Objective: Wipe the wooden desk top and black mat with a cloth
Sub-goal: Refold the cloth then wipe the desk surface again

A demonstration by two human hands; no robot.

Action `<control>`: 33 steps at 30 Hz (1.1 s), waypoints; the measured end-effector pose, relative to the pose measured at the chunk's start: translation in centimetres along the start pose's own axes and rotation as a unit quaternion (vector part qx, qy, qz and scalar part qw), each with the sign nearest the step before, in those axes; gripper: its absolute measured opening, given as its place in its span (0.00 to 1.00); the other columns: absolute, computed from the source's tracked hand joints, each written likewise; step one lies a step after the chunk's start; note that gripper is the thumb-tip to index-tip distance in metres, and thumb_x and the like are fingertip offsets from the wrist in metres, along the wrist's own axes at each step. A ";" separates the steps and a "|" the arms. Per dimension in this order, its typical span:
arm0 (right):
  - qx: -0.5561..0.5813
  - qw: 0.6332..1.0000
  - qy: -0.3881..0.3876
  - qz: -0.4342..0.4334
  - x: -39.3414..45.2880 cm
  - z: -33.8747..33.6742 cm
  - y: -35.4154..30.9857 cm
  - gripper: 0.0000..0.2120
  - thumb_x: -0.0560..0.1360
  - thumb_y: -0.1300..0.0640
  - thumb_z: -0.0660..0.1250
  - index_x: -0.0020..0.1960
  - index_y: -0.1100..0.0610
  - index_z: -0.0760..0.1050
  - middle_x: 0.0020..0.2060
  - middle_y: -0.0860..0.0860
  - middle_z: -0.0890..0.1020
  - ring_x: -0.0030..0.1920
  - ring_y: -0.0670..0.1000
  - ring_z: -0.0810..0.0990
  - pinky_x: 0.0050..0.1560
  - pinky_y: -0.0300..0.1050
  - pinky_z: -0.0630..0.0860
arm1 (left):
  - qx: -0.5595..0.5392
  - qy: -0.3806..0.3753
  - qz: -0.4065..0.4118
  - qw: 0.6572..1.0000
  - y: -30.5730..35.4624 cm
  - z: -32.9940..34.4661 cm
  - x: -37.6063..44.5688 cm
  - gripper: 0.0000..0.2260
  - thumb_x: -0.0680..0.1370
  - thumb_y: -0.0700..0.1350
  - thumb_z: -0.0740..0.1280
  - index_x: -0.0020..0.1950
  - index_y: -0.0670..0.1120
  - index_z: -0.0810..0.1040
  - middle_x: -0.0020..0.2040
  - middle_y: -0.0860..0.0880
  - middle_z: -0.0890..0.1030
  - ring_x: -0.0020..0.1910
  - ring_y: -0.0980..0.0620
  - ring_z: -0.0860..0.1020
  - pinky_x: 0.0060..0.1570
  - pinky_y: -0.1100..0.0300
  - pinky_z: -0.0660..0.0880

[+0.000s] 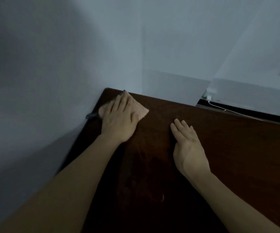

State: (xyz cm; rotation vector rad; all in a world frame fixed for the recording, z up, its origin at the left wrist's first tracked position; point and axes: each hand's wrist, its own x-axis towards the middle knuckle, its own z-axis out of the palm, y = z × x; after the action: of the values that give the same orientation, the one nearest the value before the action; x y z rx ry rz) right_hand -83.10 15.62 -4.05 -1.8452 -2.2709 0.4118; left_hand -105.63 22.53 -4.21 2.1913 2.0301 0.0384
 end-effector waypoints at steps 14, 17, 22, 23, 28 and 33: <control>-0.029 0.999 -0.016 -0.004 0.1 0.0 0.1 0.30 0.82 0.62 0.55 0.82 0.56 0.49 0.82 0.50 0.48 0.82 0.49 0.42 0.75 0.42 0.30 | 0.003 -0.011 0.010 1.000 -4.3 -0.7 2.9 0.27 0.85 0.57 0.45 0.83 0.50 0.46 0.83 0.51 0.44 0.81 0.51 0.45 0.79 0.52 0.42; -0.029 0.999 -0.024 0.005 0.2 -0.2 -0.1 0.30 0.83 0.62 0.55 0.82 0.56 0.49 0.82 0.50 0.47 0.81 0.49 0.42 0.75 0.41 0.30 | -0.002 -0.003 0.000 1.000 -2.6 -0.2 -0.4 0.28 0.84 0.55 0.44 0.83 0.47 0.49 0.83 0.48 0.47 0.82 0.48 0.47 0.78 0.52 0.44; -0.038 0.999 -0.035 0.006 0.2 -0.4 -0.2 0.30 0.83 0.59 0.55 0.82 0.56 0.49 0.82 0.51 0.47 0.82 0.50 0.42 0.75 0.43 0.30 | 0.012 -0.028 0.171 0.985 -3.7 0.1 -10.6 0.27 0.85 0.56 0.46 0.83 0.49 0.52 0.83 0.51 0.48 0.82 0.52 0.47 0.79 0.51 0.45; -0.038 0.999 -0.031 0.003 0.3 -0.3 -0.2 0.30 0.83 0.59 0.55 0.82 0.57 0.49 0.82 0.51 0.48 0.82 0.51 0.43 0.75 0.42 0.30 | 0.022 -0.036 0.191 0.981 -4.1 0.1 -12.2 0.26 0.86 0.57 0.47 0.83 0.50 0.50 0.83 0.52 0.47 0.82 0.53 0.46 0.79 0.51 0.43; -0.043 0.999 -0.016 0.003 0.2 0.0 0.0 0.29 0.83 0.61 0.55 0.82 0.57 0.51 0.82 0.52 0.50 0.82 0.51 0.44 0.75 0.42 0.31 | 0.035 -0.052 0.213 0.975 -7.1 -0.3 -11.6 0.27 0.85 0.60 0.48 0.83 0.54 0.49 0.83 0.56 0.47 0.81 0.54 0.44 0.78 0.50 0.43; -0.050 0.999 -0.004 0.001 0.1 0.4 0.0 0.29 0.82 0.62 0.55 0.82 0.58 0.54 0.82 0.53 0.52 0.82 0.52 0.47 0.78 0.44 0.36 | 0.027 -0.014 0.085 0.996 -7.8 -0.2 -6.6 0.29 0.82 0.58 0.44 0.83 0.53 0.51 0.82 0.55 0.48 0.81 0.52 0.48 0.76 0.56 0.41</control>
State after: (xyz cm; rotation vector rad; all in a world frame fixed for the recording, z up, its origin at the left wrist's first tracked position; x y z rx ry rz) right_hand -83.21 15.73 -4.43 -1.8949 -2.3355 0.3127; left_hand -113.89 16.58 -4.51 2.3773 1.8470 -0.0286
